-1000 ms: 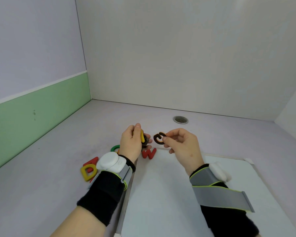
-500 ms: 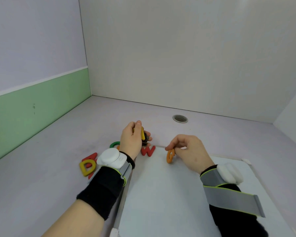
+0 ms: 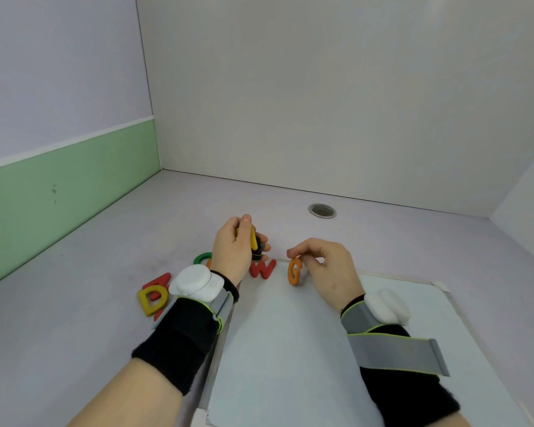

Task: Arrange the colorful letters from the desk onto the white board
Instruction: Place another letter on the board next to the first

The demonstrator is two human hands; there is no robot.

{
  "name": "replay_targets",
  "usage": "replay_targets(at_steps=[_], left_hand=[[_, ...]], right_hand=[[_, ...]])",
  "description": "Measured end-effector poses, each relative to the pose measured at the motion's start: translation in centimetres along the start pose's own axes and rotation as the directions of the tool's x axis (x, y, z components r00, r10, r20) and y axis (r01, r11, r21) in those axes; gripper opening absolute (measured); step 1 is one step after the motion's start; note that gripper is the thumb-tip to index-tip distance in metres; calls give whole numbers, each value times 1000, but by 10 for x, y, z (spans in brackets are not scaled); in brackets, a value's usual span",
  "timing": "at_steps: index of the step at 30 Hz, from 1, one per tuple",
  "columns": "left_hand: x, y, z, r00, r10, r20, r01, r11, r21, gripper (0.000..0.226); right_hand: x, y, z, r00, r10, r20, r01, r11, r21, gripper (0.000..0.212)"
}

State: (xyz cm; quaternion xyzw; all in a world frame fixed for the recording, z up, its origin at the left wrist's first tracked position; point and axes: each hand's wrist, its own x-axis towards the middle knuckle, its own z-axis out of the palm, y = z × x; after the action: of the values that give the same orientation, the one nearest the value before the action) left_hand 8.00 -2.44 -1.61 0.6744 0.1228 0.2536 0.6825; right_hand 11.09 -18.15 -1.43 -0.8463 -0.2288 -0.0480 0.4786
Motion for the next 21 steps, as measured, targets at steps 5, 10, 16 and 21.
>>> replay_targets(at_steps=[5,10,16,21], left_hand=[[0,1,0,1000,-12,-3,12,1000,-29,30],[0,0,0,1000,-16,1,16,999,-36,29],[-1,2,0,1000,-22,-2,22,999,-23,29],[-2,3,0,998,-58,-11,57,996,-66,29]], right_hand=[[2,1,-7,996,12,-92,-10,1000,19,47],[-5,0,-10,991,104,82,-96,990,-102,35],[-5,0,-8,976,124,179,-90,978,-189,45],[-6,0,-9,981,112,158,-88,985,-151,43]])
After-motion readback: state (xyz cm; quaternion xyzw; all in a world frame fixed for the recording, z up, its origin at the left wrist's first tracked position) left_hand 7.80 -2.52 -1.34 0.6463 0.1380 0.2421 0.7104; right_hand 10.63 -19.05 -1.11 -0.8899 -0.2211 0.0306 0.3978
